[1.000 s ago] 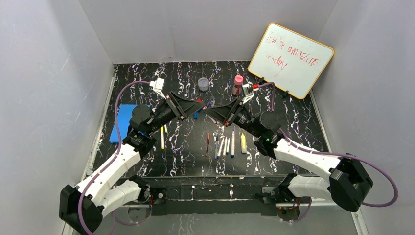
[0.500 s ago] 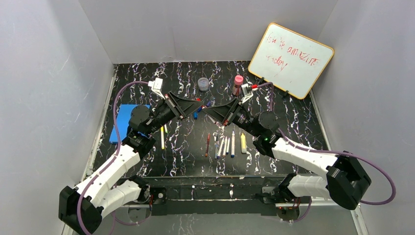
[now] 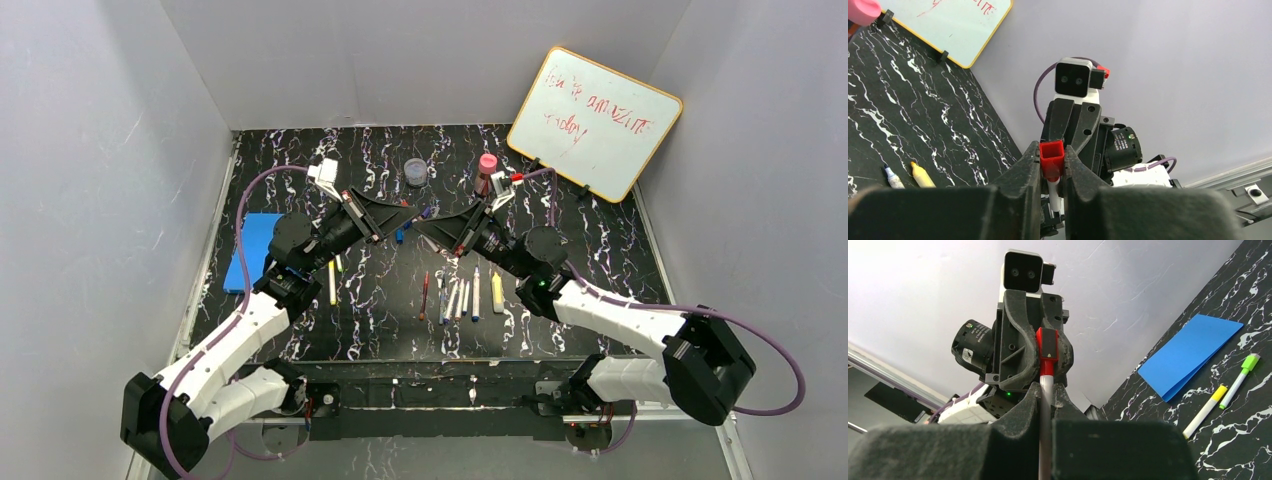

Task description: Open the pen caps

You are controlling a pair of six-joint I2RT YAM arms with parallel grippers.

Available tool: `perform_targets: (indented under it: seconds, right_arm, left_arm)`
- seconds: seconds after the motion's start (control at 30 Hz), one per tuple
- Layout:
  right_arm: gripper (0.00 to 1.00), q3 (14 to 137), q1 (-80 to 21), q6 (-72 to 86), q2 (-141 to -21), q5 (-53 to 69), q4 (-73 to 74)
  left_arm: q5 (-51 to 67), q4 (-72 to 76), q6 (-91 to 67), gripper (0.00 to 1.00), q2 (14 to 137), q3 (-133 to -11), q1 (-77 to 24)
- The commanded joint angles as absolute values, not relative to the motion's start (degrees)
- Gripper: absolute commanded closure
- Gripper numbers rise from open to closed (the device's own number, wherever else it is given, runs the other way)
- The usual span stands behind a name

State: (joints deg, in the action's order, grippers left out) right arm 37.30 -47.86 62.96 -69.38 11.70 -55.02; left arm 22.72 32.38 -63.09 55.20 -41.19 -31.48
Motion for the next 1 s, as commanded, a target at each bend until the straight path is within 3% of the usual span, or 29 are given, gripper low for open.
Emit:
perform_targets:
  seconds: [0.0,0.07,0.2,0.33,0.47,0.67,0.83,0.97]
  right_arm:
    - [0.99,39.07,-48.25,62.40,-69.57,12.03,-56.26]
    - [0.99,39.15,-48.24,61.09,-68.90,14.07,-54.94]
    - [0.49,42.06,-47.63,55.49,-64.45,20.86,-39.79]
    - [0.32,44.16,-45.12,51.07,-60.15,31.05,-29.68]
    - [0.32,46.52,-41.02,53.67,-59.76,42.30,-28.88]
    - [0.49,50.87,-40.63,55.78,-62.64,45.86,-31.02]
    - [0.55,52.02,-40.66,60.09,-65.78,47.29,-36.55]
    - [0.65,51.50,-40.63,62.43,-67.10,46.62,-39.44]
  left_arm:
    - [22.23,33.16,-61.83,1.00,54.66,-43.19,-32.17]
    - [21.66,32.71,-61.24,1.00,53.95,-43.26,-32.17]
    - [23.83,30.51,-58.63,1.00,53.33,-45.01,-32.17]
    - [30.23,27.88,-55.63,1.00,54.01,-47.96,-32.17]
    - [37.84,26.80,-53.53,1.00,54.68,-49.53,-32.17]
    - [43.78,26.55,-52.30,1.00,56.13,-52.01,-32.17]
    - [44.39,27.93,-52.99,1.00,56.90,-52.99,-32.17]
    - [44.70,28.94,-53.83,1.00,57.04,-52.98,-32.23]
